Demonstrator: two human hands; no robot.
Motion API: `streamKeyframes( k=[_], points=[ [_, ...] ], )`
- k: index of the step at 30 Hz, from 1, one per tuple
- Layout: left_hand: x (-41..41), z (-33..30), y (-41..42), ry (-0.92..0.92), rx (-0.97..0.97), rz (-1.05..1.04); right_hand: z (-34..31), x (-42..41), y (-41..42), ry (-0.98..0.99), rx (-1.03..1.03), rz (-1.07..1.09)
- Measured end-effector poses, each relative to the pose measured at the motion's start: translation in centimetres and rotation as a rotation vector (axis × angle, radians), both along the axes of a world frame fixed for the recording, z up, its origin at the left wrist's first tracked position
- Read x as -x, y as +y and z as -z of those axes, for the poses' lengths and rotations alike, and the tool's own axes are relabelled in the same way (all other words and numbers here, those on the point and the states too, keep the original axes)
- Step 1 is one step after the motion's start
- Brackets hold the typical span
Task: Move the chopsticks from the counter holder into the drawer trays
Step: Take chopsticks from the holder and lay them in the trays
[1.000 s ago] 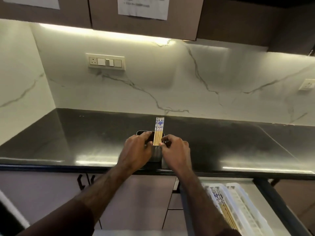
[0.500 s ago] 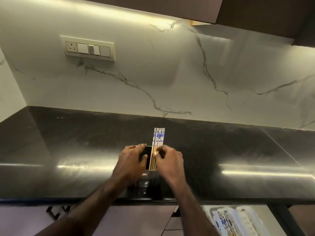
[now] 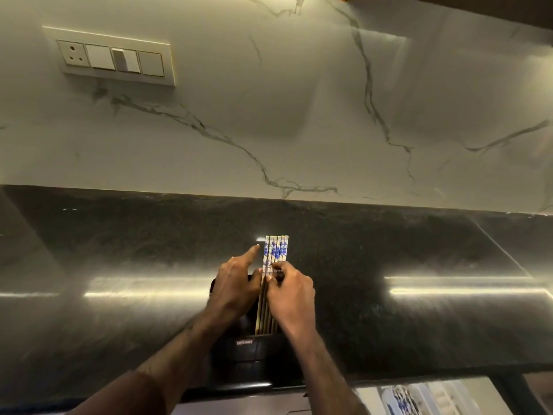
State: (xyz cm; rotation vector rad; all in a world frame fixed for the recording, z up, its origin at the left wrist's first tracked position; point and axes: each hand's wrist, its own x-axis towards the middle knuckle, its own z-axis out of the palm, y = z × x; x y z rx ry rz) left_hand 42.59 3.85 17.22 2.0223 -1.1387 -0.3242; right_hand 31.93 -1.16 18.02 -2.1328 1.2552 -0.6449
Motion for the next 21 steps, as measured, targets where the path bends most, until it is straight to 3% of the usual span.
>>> streamKeyframes(
  k=[7,21],
  points=[
    [-0.6,0.6,-1.6,0.181,0.137,-0.026,0.2,-0.7,0.1,0.038,0.004,0.052],
    [-1.1,-0.4,-1.7,0.517,0.317,-0.118,-0.1,-0.6,-0.3,0.039,-0.055,-0.097]
  ],
)
